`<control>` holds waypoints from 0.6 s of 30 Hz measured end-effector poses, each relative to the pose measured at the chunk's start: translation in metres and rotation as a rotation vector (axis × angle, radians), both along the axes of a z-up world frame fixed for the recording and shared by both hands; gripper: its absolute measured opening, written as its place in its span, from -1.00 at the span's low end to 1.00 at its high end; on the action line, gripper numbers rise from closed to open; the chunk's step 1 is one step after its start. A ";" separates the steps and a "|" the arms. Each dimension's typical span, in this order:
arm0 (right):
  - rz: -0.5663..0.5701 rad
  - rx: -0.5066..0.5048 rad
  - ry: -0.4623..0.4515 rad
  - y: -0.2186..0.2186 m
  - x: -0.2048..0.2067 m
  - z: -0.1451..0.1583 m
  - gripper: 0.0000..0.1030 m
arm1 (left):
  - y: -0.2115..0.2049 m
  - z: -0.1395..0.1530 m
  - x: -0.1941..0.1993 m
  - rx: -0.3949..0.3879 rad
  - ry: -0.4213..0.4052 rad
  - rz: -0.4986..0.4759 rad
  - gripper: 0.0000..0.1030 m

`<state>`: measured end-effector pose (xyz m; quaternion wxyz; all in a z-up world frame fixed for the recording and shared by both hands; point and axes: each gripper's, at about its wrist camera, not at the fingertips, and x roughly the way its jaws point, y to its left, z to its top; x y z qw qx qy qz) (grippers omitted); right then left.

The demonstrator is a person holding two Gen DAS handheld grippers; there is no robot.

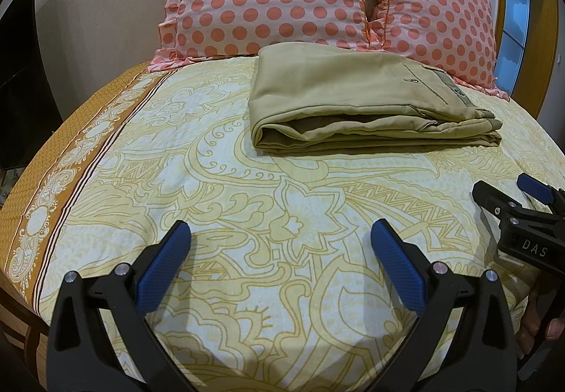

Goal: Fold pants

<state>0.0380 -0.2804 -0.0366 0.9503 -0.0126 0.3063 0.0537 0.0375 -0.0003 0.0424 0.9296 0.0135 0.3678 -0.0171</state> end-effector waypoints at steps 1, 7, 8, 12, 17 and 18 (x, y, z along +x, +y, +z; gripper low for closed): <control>0.000 0.000 0.000 0.000 0.000 0.000 0.97 | 0.000 0.000 0.000 0.000 0.000 0.000 0.97; 0.000 0.000 0.000 0.000 0.000 0.000 0.97 | 0.000 0.000 0.000 0.000 0.000 0.000 0.97; 0.000 0.000 0.000 0.000 0.000 0.000 0.97 | 0.000 0.000 0.000 0.000 0.000 -0.001 0.97; -0.001 0.000 0.000 0.000 0.000 0.000 0.97 | 0.000 0.000 0.000 0.000 0.000 -0.001 0.97; -0.002 0.000 0.000 0.001 0.000 0.000 0.97 | 0.001 0.000 0.001 0.001 0.005 -0.002 0.97; -0.002 0.000 0.000 0.001 0.000 0.000 0.97 | 0.000 0.000 0.001 0.001 0.004 -0.001 0.97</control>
